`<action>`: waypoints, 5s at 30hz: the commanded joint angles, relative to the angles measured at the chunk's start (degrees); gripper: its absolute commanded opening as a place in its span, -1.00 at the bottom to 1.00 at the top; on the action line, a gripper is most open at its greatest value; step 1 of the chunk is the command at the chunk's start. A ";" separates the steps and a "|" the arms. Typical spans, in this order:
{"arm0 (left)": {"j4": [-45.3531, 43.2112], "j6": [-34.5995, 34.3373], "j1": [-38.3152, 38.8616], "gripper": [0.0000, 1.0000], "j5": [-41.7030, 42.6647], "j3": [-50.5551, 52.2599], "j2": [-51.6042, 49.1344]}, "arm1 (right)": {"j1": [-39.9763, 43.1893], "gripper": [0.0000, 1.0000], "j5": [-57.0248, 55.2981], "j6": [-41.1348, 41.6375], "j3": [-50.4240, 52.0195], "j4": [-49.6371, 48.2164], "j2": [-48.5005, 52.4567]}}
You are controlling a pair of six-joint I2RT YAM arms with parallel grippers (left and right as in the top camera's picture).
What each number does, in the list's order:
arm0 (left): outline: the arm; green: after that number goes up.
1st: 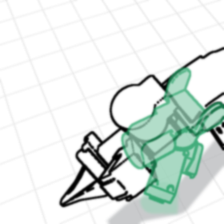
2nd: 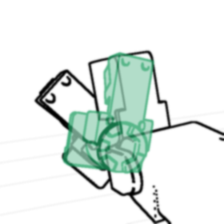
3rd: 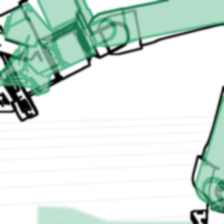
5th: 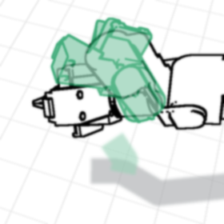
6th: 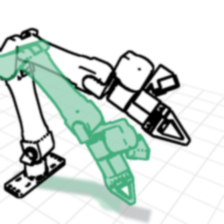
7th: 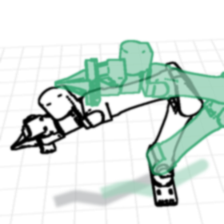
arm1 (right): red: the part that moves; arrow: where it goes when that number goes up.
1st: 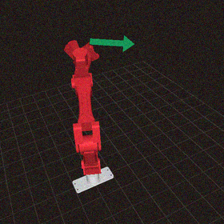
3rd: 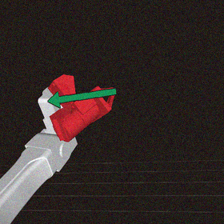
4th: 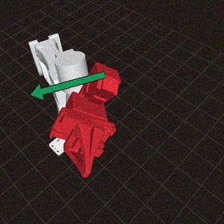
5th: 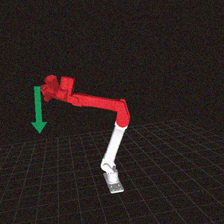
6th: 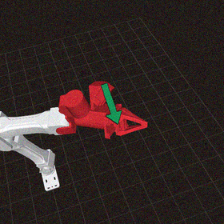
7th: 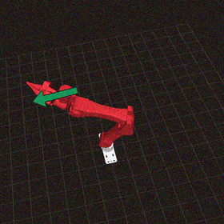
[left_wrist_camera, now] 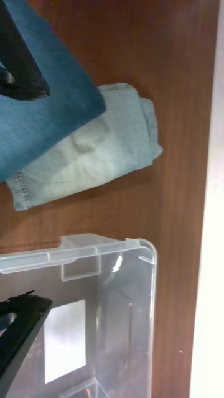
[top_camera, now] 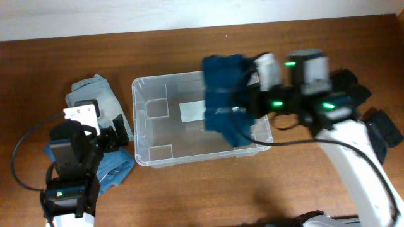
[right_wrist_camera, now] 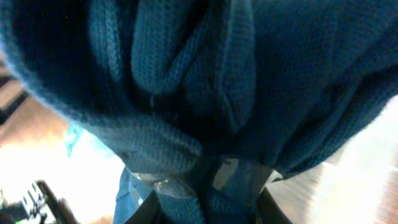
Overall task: Pack container
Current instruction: 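Carry the teal bundle into the box's left side and release, then move the right gripper to the black rolled bundles and grasp, then place the black bundles into the box right of the teal one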
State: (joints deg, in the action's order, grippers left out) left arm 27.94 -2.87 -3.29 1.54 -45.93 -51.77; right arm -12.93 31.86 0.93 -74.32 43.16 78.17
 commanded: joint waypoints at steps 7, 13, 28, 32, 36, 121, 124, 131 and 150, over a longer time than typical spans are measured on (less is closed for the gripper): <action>9.09 -0.81 -13.66 0.99 0.24 -8.22 -3.65 | -12.96 -0.60 -4.76 11.04 -1.55 -12.07 13.03; 9.62 -0.11 -14.71 0.99 0.24 -9.60 -6.54 | -17.27 -0.63 -9.88 24.61 -1.55 -16.26 18.64; 9.79 -0.13 -14.71 0.99 0.22 -9.60 -8.22 | -23.37 -0.62 -11.63 29.57 -1.55 -18.78 28.55; 9.81 -0.13 -14.71 0.99 0.24 -9.60 -8.22 | -23.34 0.70 -11.69 27.69 -1.55 -19.71 29.99; 9.81 -0.13 -14.71 0.99 0.24 -9.60 -8.22 | -23.21 0.97 -14.88 23.50 -1.60 -18.91 29.09; 8.98 -0.13 -14.73 0.99 0.22 -9.60 -8.24 | 42.05 -0.47 4.59 -4.68 -12.92 6.01 17.49; 9.01 -0.13 -14.73 0.99 0.22 -9.60 -8.24 | 35.26 -0.48 4.57 -10.03 -12.92 10.88 11.06; 8.98 -0.13 -14.71 0.99 0.22 -9.60 -8.24 | 15.23 -0.47 -1.44 -14.45 -12.72 19.04 6.67; 8.98 -0.13 -14.73 0.99 0.22 -9.60 -8.24 | -1.31 -0.46 -12.17 -8.57 -10.21 16.00 27.67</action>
State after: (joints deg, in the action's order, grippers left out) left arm 37.08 -3.05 -17.93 1.54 -54.54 -59.90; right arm -14.37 22.00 -8.78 -84.60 59.92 104.33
